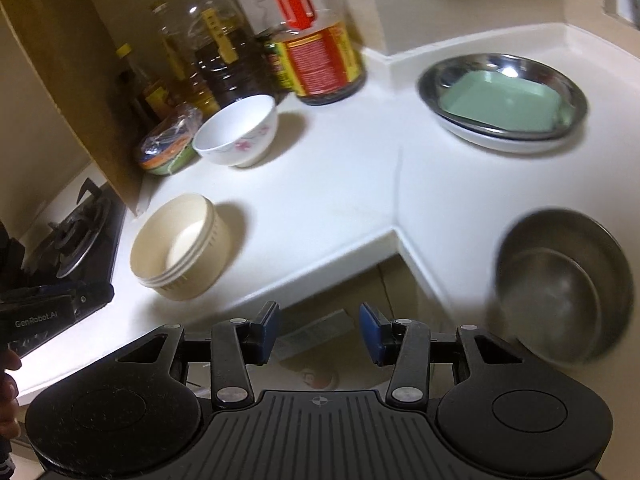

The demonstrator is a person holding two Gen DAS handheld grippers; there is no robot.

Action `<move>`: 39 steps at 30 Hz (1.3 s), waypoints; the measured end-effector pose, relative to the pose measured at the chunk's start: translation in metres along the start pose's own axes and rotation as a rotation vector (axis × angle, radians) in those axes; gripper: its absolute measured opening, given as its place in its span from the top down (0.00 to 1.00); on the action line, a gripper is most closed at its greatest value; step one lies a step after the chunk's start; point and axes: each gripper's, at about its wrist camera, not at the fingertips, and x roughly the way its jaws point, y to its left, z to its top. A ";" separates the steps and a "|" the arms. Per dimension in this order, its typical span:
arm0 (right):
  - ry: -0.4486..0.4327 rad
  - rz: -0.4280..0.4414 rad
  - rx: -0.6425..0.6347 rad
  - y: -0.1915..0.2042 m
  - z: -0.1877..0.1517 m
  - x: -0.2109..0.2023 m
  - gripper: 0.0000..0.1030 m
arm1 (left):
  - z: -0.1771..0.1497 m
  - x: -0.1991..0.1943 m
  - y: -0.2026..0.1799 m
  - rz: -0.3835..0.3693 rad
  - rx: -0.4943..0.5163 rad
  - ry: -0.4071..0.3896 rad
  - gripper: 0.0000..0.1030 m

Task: Organize plates and bowls
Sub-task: 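Raise the left gripper and move it over to the cream bowl stack, then close the left gripper on the rim of the cream bowl stack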

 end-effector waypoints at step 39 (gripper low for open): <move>0.064 0.044 -0.065 0.098 0.039 0.117 0.78 | 0.041 0.097 0.049 -0.193 0.036 0.094 0.71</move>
